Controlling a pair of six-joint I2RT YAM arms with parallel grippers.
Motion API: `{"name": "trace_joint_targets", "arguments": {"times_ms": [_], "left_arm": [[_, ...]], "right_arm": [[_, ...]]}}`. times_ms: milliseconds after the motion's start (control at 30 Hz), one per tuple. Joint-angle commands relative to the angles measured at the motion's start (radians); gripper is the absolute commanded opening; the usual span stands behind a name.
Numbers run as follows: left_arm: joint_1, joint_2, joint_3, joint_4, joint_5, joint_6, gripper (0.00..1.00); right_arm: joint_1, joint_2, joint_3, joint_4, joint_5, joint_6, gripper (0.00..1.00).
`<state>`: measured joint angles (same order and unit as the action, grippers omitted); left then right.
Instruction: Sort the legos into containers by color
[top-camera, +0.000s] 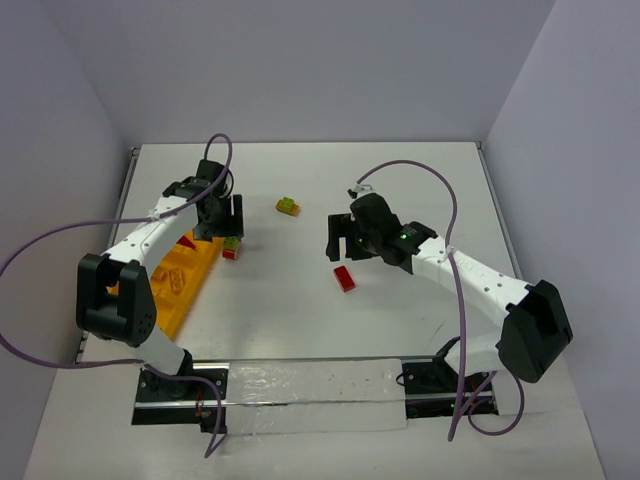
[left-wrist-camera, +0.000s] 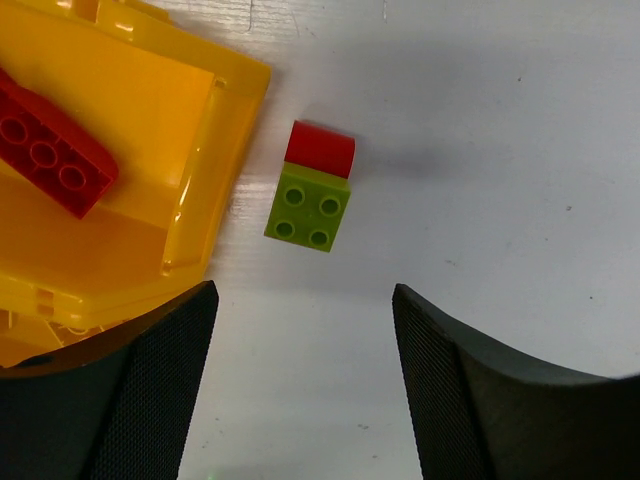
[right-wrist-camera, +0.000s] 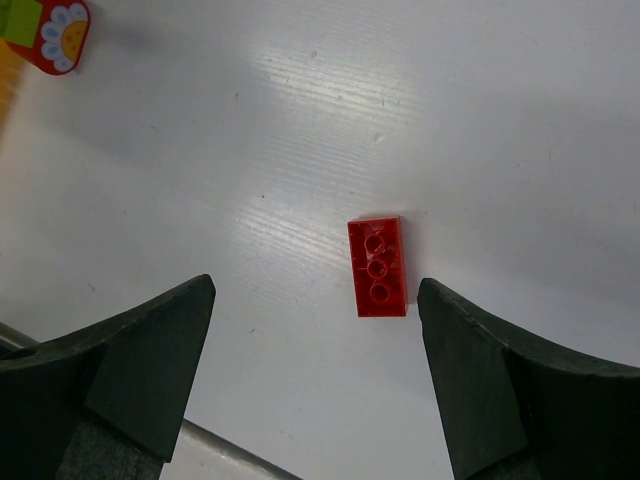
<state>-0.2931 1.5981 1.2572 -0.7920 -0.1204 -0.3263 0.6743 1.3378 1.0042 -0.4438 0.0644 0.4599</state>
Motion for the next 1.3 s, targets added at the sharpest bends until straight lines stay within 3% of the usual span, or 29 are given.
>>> {"name": "trace_joint_targets", "arguments": {"times_ms": [0,167,867,1267], "left_arm": [[-0.004,0.046,0.036,0.07,0.004,0.049,0.8],[-0.005,0.096,0.045,0.094,-0.007,0.055,0.79],[-0.023,0.145,0.022,0.131,-0.03,0.043,0.57],[-0.028,0.169,0.008,0.135,-0.03,0.041,0.59]], "right_arm": [[0.001,0.011,0.055,-0.006,0.013,0.005,0.9],[0.001,0.02,0.07,-0.017,0.012,-0.001,0.9],[0.001,0.036,0.095,-0.026,0.015,0.0,0.89],[0.001,0.043,0.108,-0.03,0.014,-0.001,0.89]]}}
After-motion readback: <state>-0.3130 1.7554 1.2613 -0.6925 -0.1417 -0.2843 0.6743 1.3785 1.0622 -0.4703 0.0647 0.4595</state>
